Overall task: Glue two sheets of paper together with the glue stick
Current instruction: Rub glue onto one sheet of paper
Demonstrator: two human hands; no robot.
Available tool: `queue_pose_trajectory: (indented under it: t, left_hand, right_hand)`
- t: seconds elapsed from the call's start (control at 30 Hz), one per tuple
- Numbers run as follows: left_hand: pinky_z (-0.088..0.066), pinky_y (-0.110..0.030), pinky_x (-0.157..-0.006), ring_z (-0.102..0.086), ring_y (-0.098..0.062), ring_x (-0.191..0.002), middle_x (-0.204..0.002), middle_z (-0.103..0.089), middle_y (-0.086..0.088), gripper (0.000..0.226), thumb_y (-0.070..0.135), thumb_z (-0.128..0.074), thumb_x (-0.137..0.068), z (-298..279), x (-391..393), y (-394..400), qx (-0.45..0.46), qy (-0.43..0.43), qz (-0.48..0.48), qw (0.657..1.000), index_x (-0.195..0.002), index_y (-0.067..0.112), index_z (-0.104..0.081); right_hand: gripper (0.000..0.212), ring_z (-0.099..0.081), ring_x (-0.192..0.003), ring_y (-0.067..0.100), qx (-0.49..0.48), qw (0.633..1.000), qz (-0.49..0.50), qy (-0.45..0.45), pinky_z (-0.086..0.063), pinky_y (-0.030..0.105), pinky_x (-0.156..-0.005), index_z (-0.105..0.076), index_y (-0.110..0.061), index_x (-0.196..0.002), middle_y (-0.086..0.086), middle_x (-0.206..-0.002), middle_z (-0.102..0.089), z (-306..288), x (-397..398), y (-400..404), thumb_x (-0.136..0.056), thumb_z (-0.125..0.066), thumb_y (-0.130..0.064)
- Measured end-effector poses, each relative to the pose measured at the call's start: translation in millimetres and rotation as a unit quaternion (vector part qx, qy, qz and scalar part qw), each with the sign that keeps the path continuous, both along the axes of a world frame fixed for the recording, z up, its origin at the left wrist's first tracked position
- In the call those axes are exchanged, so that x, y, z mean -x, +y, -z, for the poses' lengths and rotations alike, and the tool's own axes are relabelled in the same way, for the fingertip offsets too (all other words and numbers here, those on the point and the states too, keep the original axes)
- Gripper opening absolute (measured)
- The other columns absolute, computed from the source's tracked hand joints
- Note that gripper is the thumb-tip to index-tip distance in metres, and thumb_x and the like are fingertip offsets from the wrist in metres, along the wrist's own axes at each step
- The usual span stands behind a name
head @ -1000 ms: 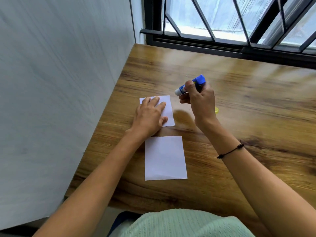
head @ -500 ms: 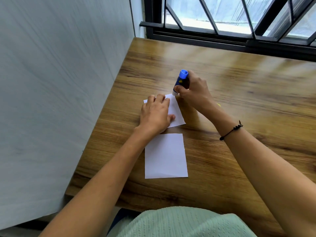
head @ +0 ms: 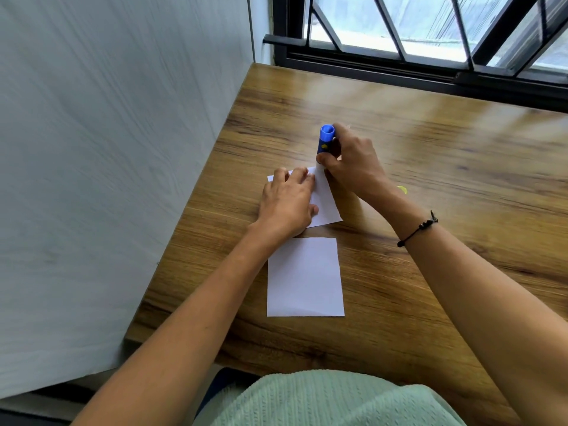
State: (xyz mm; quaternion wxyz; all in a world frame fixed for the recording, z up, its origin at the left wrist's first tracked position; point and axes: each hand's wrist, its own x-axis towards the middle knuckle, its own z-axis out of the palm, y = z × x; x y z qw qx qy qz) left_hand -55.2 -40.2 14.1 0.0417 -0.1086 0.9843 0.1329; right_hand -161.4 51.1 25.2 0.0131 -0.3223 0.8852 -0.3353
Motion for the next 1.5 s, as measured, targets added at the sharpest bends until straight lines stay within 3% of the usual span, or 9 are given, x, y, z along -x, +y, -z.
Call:
queue_pose_trajectory:
  t: [0.2, 0.67, 1.07, 1.2, 1.4, 1.5]
  left_hand:
    - [-0.031, -0.042, -0.102, -0.023, -0.030, -0.130, -0.148, -0.026, -0.002, 0.059, 0.032, -0.054, -0.086, 0.8, -0.6, 1.3, 0.004, 0.003, -0.003, 1.000, -0.138, 0.017, -0.029]
    - [-0.030, -0.042, -0.102, -0.022, -0.030, -0.131, -0.148, -0.025, -0.003, 0.054, 0.028, -0.053, -0.087, -1.1, -1.6, 4.1, 0.005, 0.000, -0.003, 1.000, -0.135, 0.015, -0.032]
    - [-0.031, -0.041, -0.100, -0.023, -0.030, -0.129, -0.148, -0.025, -0.004, 0.053, 0.027, -0.051, -0.088, -2.8, 3.2, 1.9, 0.013, -0.015, 0.003, 1.000, -0.135, 0.014, -0.031]
    - [-0.030, -0.041, -0.101, -0.023, -0.030, -0.129, -0.148, -0.025, -0.003, 0.053, 0.028, -0.051, -0.089, -4.0, 6.4, -0.8, 0.015, -0.020, 0.006, 1.000, -0.136, 0.014, -0.031]
    - [-0.029, -0.041, -0.102, -0.023, -0.030, -0.129, -0.148, -0.024, -0.004, 0.057, 0.029, -0.051, -0.089, -5.8, 9.2, -1.3, 0.023, -0.025, 0.004, 0.999, -0.138, 0.012, -0.028]
    - [-0.031, -0.041, -0.101, -0.024, -0.031, -0.129, -0.148, -0.024, -0.005, 0.057, 0.030, -0.051, -0.089, -6.1, 11.2, -0.9, 0.028, -0.025, 0.000, 0.999, -0.138, 0.011, -0.029]
  right_hand:
    - [0.025, -0.050, -0.072, 0.023, -0.008, 1.000, -0.009, 0.011, -0.037, 0.030, -0.065, -0.050, -0.004, -0.102, 0.005, -0.082, -0.054, 1.1, 0.1, 0.9, -0.081, -0.061, -0.012]
    - [0.027, -0.059, -0.081, 0.033, -0.003, 1.000, -0.015, -0.013, -0.047, 0.040, -0.074, -0.052, -0.004, -0.104, 0.017, -0.090, -0.065, -3.0, -6.7, 9.2, -0.080, -0.061, -0.012]
    - [0.029, -0.060, -0.081, 0.033, 0.005, 1.000, -0.013, -0.003, -0.044, 0.037, -0.072, -0.053, -0.005, -0.106, 0.017, -0.089, -0.066, -0.9, -17.0, 18.6, -0.080, -0.062, -0.012]
    - [0.031, -0.060, -0.083, 0.033, 0.007, 1.000, -0.016, -0.003, -0.047, 0.042, -0.076, -0.053, -0.004, -0.107, 0.018, -0.090, -0.066, -1.5, -20.3, 22.7, -0.079, -0.063, -0.012]
    - [0.031, -0.060, -0.083, 0.033, 0.010, 1.000, -0.011, -0.004, -0.046, 0.039, -0.075, -0.053, -0.005, -0.107, 0.017, -0.090, -0.066, 1.0, -24.1, 28.8, -0.078, -0.063, -0.012]
    - [0.033, -0.060, -0.081, 0.033, 0.008, 1.000, -0.011, 0.007, -0.039, 0.029, -0.071, -0.053, -0.004, -0.107, 0.017, -0.088, -0.067, 2.7, -26.3, 32.2, -0.078, -0.064, -0.012]
